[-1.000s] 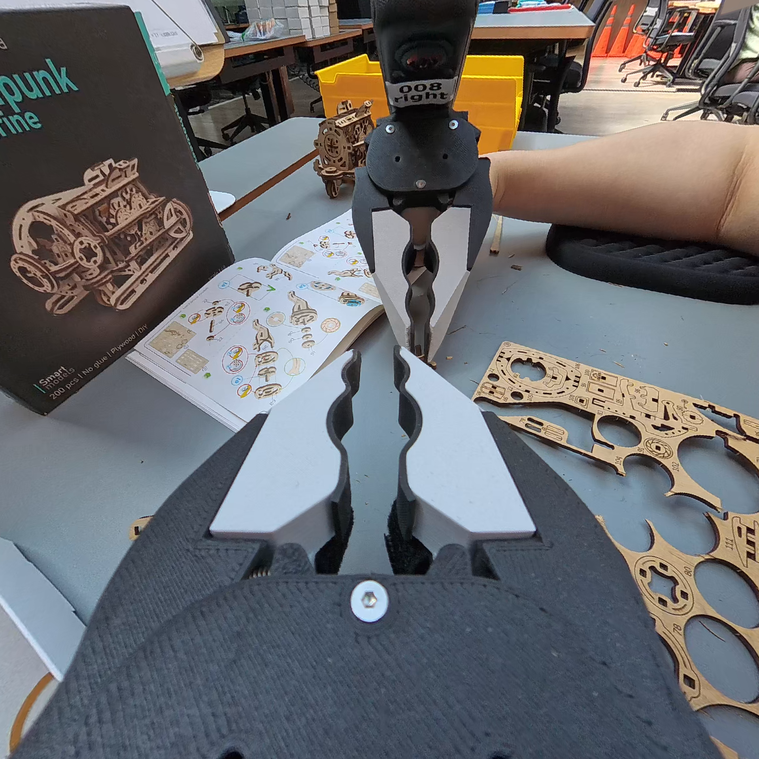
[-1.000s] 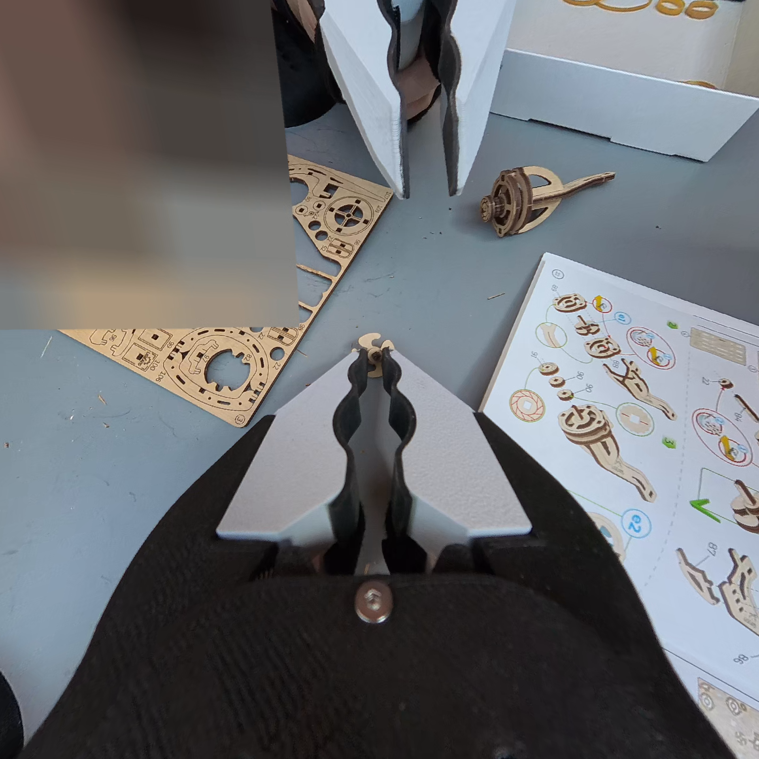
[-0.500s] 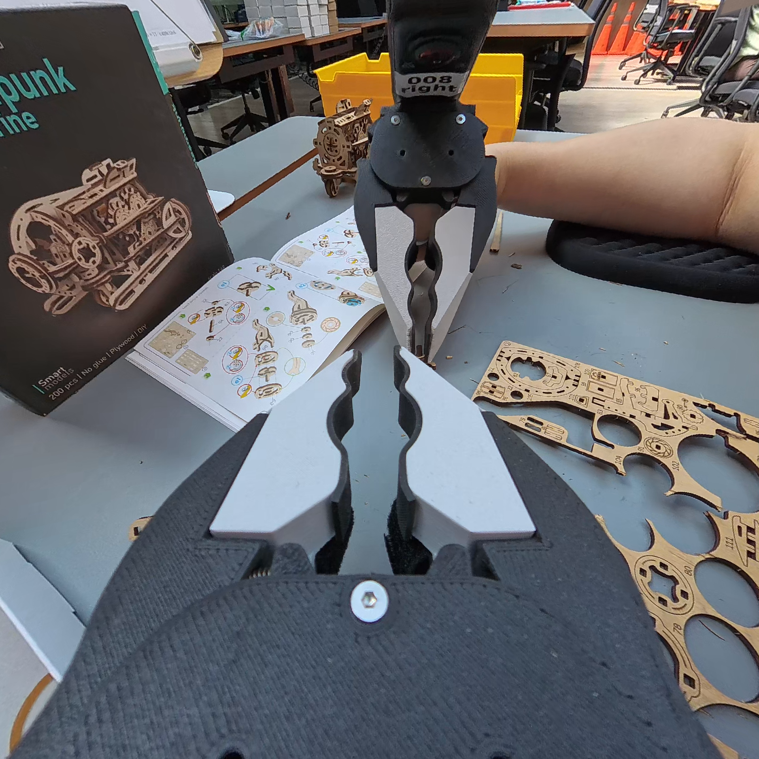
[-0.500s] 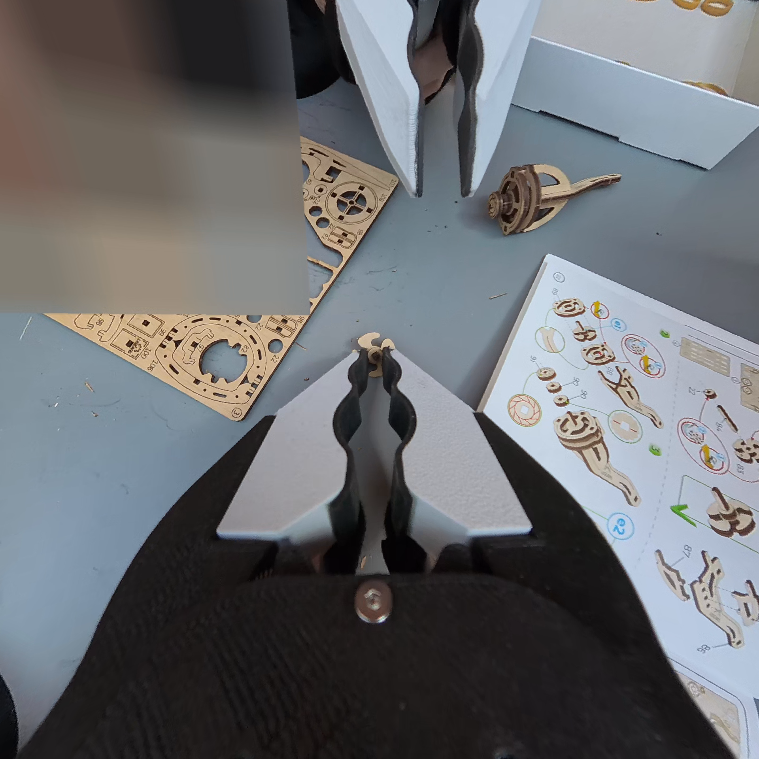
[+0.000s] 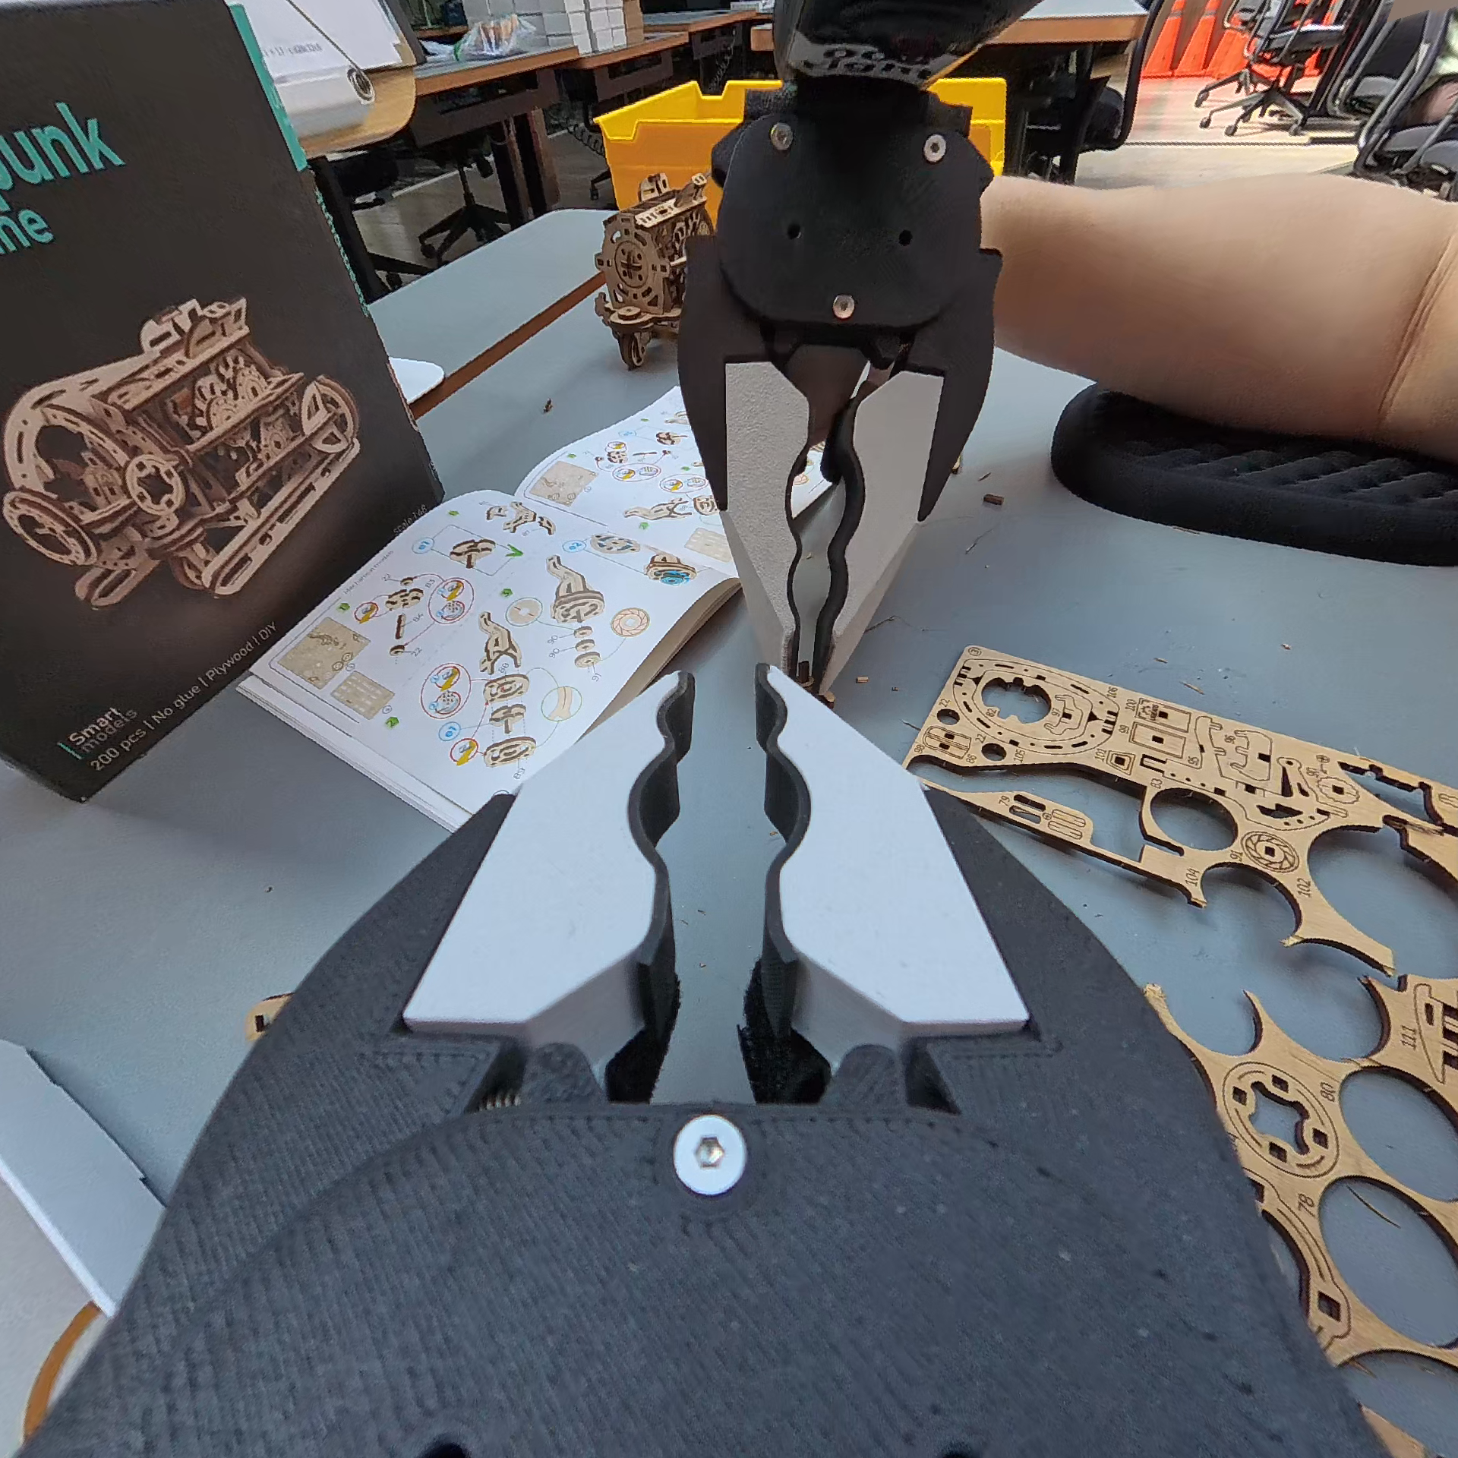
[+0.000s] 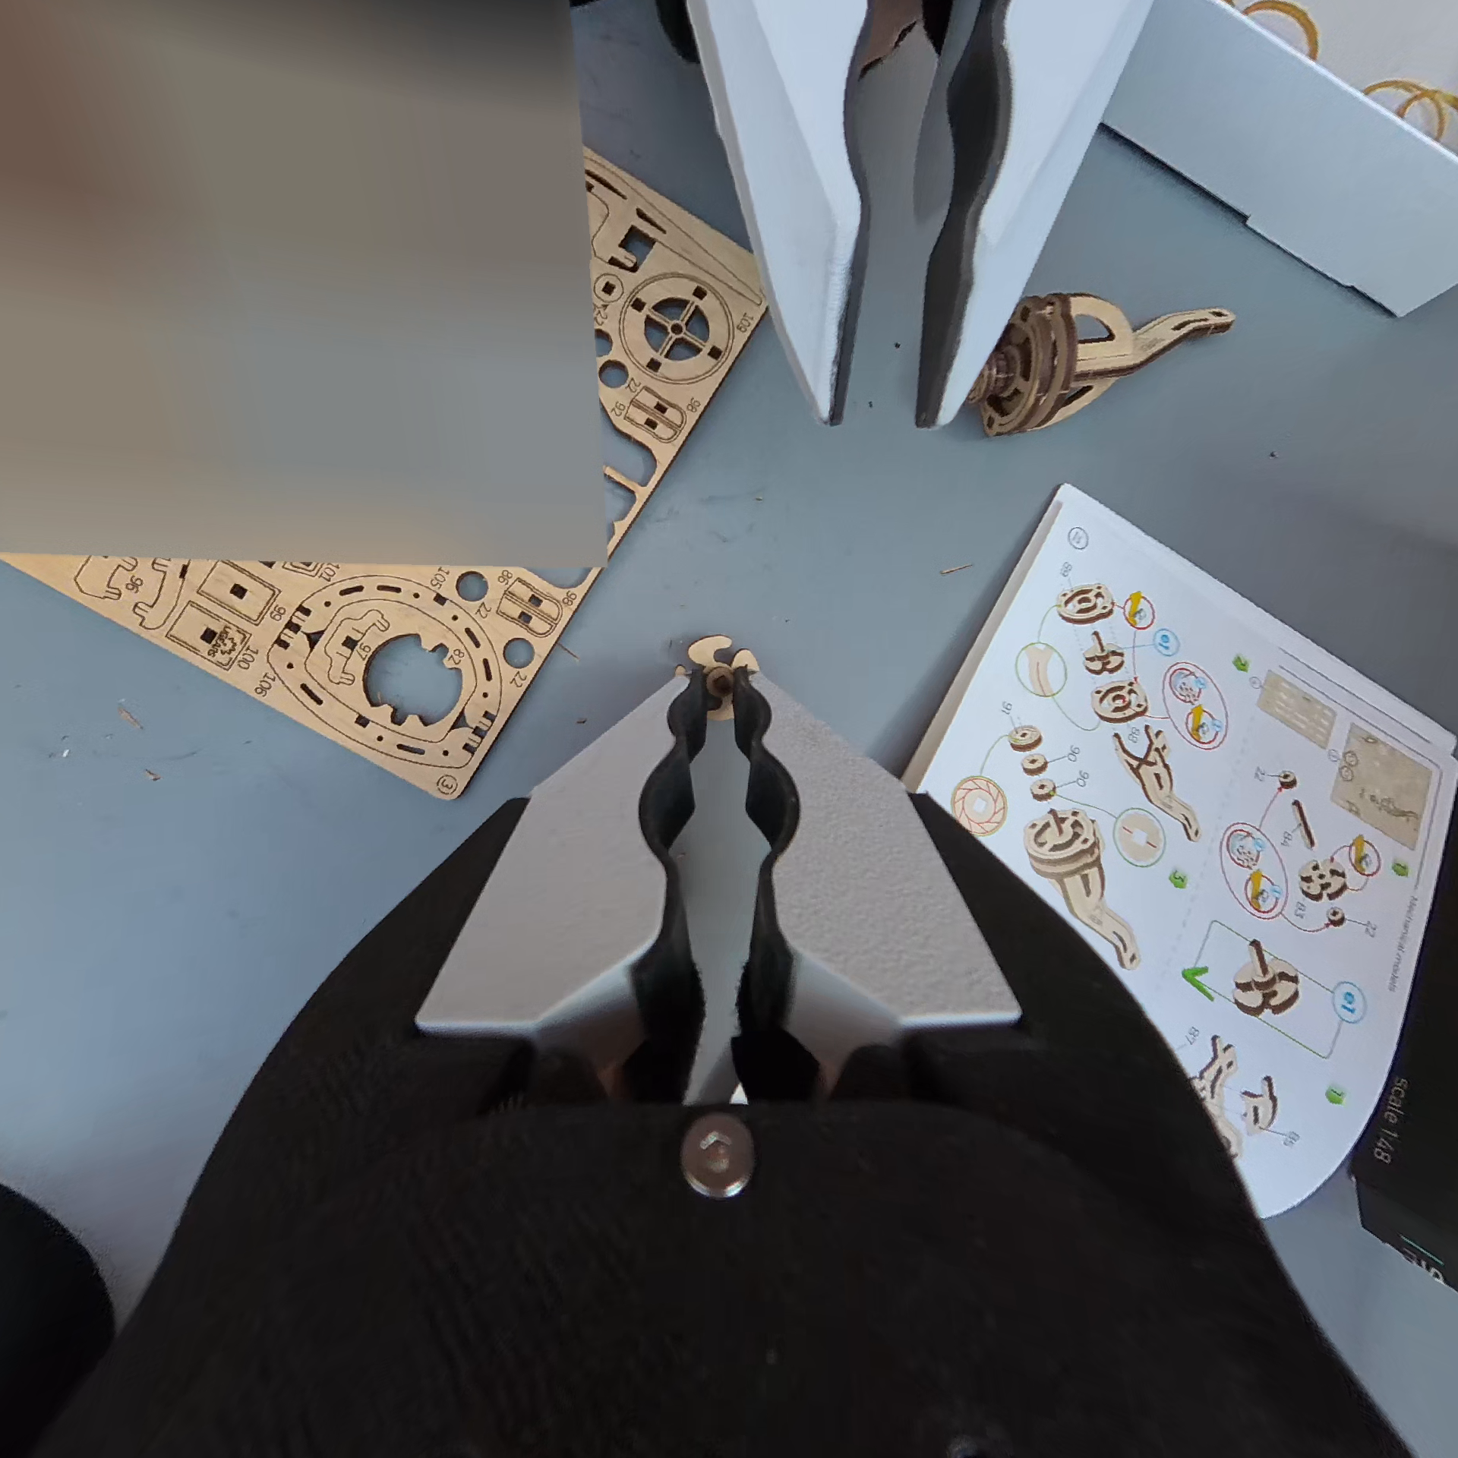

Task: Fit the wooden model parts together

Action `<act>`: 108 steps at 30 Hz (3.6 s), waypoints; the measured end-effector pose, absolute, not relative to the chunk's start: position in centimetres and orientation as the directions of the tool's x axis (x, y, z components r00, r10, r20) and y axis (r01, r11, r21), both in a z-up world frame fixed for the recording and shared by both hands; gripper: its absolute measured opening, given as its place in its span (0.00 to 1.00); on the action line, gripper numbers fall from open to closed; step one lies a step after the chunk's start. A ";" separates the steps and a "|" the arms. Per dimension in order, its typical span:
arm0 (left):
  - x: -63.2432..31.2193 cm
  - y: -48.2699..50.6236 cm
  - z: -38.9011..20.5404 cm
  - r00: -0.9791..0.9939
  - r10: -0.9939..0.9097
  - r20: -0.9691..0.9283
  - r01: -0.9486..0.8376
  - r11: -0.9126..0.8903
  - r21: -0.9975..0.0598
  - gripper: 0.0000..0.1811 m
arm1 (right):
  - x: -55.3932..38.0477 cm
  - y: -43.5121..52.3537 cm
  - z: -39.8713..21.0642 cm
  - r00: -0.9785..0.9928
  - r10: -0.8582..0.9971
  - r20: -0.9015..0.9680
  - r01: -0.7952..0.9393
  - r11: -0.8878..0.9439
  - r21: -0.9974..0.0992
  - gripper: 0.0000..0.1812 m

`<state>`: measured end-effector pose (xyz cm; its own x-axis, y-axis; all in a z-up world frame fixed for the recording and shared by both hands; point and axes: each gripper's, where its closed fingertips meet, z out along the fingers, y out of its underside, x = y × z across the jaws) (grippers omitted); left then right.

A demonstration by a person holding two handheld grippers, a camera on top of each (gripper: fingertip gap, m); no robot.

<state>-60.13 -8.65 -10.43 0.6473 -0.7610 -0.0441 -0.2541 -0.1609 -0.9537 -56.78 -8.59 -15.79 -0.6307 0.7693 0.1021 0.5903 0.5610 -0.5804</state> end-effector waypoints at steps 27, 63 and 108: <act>-60.1 -8.6 -10.5 0.650 -0.759 -0.042 -0.256 -0.166 -0.952 0.08 | -56.8 -8.1 -15.4 -0.617 0.784 0.072 0.622 0.541 -0.565 0.03; -60.2 -8.5 -10.5 0.652 -0.757 -0.031 -0.249 -0.175 -0.952 0.08 | -56.6 -8.1 -15.9 -0.676 0.717 0.168 0.644 0.687 -0.338 0.03; -60.2 -8.4 -10.4 0.655 -0.755 -0.035 -0.246 -0.169 -0.954 0.08 | -56.4 -7.9 -16.0 -0.653 0.752 0.088 0.669 0.628 -0.398 0.03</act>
<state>-60.19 -8.36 -10.44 0.6550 -0.7548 -0.0349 -0.2460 -0.1693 -0.9544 -56.40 -7.94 -15.98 -0.6532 0.7521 0.0877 0.6692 0.6277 -0.3977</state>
